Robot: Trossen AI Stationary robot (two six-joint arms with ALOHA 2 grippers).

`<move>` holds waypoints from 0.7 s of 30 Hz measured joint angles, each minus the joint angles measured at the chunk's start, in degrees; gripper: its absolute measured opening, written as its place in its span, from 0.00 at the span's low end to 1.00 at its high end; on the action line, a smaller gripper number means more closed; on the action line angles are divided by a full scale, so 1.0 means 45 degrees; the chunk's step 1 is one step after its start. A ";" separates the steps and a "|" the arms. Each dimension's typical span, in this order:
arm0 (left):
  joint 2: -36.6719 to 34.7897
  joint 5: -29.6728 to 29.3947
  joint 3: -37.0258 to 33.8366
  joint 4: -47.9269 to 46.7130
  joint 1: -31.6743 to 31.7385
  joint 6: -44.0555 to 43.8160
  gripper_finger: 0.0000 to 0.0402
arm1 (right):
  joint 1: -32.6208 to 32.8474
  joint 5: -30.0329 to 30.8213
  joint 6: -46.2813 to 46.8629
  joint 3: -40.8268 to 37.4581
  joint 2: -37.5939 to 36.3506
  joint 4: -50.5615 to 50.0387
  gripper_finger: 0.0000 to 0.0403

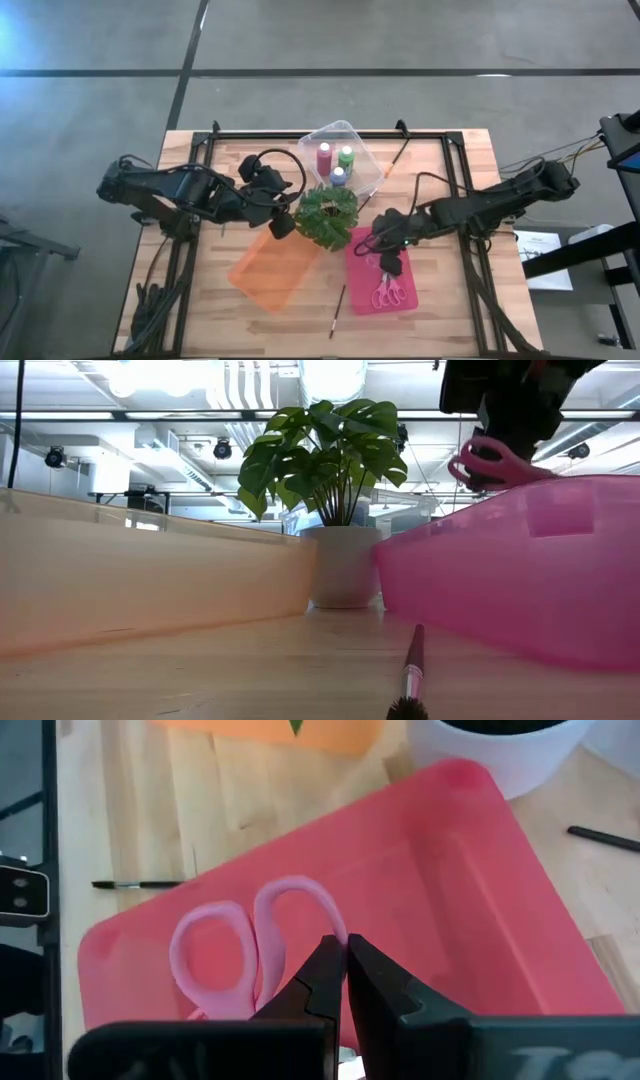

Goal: Pick & Place Paint Supplies
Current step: Put the pink scissor into the pink bin

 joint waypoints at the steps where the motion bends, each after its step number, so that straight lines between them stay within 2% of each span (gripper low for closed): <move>1: 0.0000 0.0000 0.0000 0.0000 0.0000 -0.0032 0.29 | 0.0000 0.0000 0.0004 -0.0004 -0.0019 0.0008 0.02; 21: 0.0000 -0.0004 0.0000 -0.0005 0.0005 0.0069 0.29 | 0.0024 -0.0001 -0.0553 -0.0029 -0.0470 -0.0010 0.02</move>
